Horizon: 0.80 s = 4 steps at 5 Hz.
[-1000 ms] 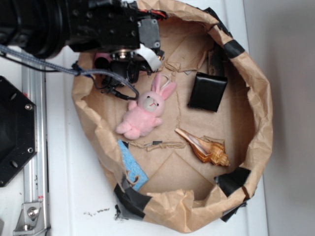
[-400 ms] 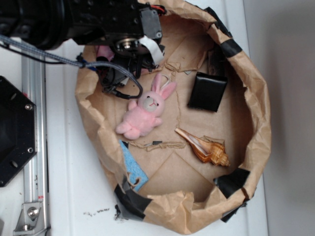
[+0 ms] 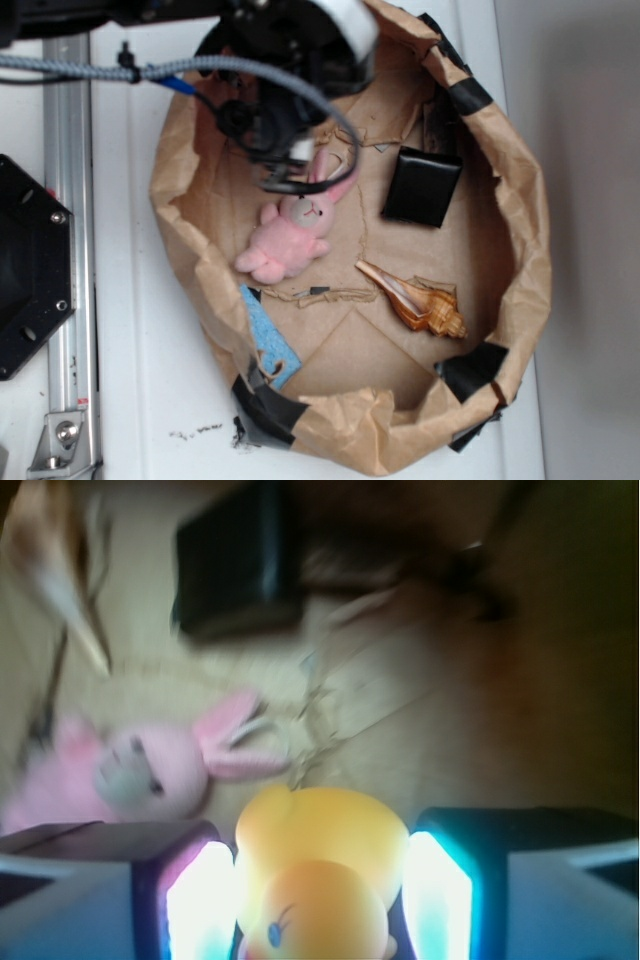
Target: Grab the yellow duck.
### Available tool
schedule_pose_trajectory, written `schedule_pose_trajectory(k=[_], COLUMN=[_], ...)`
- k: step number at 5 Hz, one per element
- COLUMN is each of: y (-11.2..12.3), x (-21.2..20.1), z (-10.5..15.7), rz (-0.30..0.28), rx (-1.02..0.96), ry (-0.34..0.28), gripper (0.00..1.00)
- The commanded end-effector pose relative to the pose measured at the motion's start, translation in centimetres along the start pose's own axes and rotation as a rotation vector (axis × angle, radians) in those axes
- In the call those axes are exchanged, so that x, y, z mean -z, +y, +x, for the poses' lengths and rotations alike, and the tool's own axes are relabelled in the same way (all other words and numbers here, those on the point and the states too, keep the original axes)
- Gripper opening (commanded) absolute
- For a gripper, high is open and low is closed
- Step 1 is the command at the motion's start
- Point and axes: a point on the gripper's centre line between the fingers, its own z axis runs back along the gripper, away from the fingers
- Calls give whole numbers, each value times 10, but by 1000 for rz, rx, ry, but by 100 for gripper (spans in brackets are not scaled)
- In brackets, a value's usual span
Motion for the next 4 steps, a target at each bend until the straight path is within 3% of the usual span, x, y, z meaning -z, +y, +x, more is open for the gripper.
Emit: schedule_pose_trajectory(k=[1,2,3,4], y=[-43,-52,-62,-67], x=[-37,-32,-38,-38], z=[30,34,37,37], rz=[-37,-41,-110,-138], rx=[-267,-288,-317,-341], ry=[-44,-24,-22,-25], gripper=[0,0,0,0])
